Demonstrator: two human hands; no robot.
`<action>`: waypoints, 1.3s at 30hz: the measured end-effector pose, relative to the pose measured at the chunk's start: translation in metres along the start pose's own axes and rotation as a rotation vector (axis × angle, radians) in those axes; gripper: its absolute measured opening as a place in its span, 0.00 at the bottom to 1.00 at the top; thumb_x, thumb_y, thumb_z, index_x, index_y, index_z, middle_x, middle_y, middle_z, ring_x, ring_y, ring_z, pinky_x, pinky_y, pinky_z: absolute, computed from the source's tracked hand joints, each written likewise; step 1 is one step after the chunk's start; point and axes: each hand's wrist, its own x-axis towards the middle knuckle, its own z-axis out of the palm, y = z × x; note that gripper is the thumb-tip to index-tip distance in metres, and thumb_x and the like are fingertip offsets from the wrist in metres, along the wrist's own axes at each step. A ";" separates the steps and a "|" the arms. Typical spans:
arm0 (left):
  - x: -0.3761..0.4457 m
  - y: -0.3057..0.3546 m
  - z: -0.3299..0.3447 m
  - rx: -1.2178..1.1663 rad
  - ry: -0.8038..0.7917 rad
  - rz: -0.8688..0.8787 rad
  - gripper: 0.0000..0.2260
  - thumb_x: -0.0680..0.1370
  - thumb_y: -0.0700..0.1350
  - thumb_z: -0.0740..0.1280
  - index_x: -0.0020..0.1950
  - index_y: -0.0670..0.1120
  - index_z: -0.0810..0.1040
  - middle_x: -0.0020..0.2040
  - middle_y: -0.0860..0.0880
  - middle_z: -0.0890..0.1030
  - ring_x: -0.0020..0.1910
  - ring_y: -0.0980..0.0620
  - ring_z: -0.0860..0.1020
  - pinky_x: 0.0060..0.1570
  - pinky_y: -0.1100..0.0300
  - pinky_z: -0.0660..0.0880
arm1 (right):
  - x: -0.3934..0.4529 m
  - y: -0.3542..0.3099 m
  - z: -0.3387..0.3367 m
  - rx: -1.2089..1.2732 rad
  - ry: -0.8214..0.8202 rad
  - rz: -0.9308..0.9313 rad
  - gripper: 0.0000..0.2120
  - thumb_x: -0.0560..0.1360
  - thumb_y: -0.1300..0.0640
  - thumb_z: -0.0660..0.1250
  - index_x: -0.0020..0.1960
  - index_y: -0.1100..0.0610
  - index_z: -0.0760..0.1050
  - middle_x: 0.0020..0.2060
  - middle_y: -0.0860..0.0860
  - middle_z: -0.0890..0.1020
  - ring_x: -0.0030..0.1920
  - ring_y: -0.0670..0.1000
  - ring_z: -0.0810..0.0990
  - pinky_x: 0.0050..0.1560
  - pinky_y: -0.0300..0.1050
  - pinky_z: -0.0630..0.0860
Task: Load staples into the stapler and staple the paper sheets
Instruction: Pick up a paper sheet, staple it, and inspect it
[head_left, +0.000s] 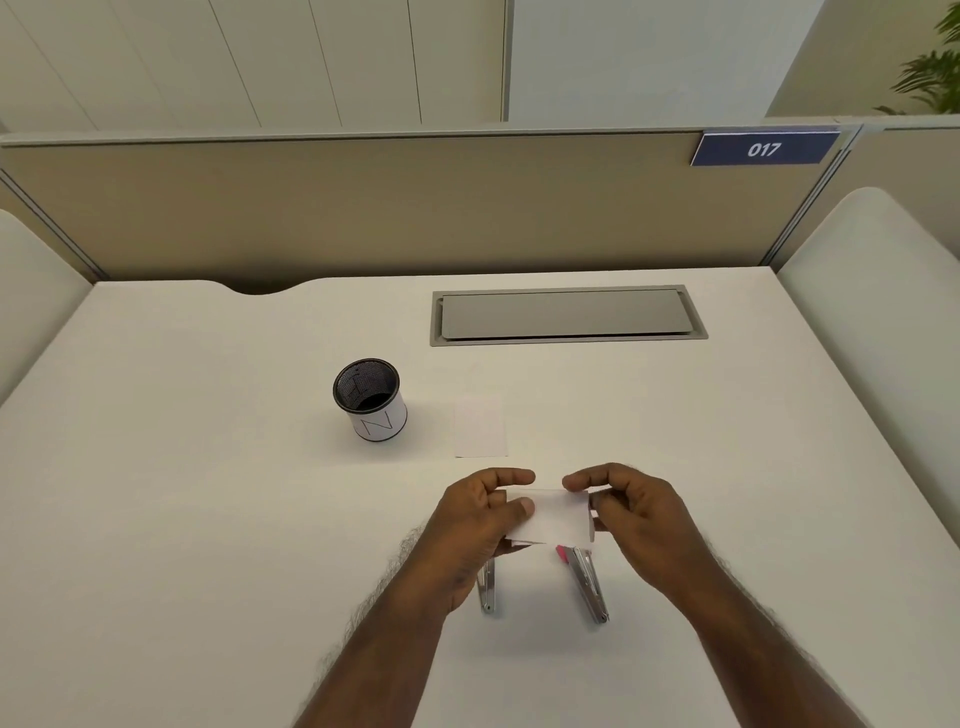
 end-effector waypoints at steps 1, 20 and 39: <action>0.000 0.001 0.000 0.039 0.005 0.013 0.11 0.77 0.36 0.68 0.56 0.49 0.80 0.38 0.50 0.84 0.39 0.53 0.81 0.42 0.58 0.79 | 0.001 -0.001 -0.002 0.003 -0.008 0.011 0.21 0.75 0.71 0.57 0.46 0.50 0.83 0.45 0.46 0.86 0.44 0.54 0.83 0.49 0.54 0.82; -0.001 0.001 0.013 -0.156 0.099 0.049 0.07 0.75 0.42 0.72 0.51 0.42 0.83 0.46 0.42 0.86 0.45 0.50 0.84 0.41 0.59 0.80 | -0.004 -0.014 -0.005 0.089 -0.124 0.189 0.05 0.76 0.58 0.70 0.46 0.57 0.85 0.38 0.55 0.87 0.42 0.58 0.85 0.39 0.44 0.82; -0.001 0.004 0.019 -0.057 0.174 0.130 0.05 0.76 0.44 0.71 0.44 0.44 0.85 0.43 0.44 0.86 0.40 0.52 0.82 0.39 0.59 0.79 | -0.009 -0.020 0.000 0.183 -0.145 0.226 0.04 0.74 0.60 0.71 0.46 0.59 0.85 0.39 0.55 0.87 0.39 0.49 0.85 0.35 0.36 0.78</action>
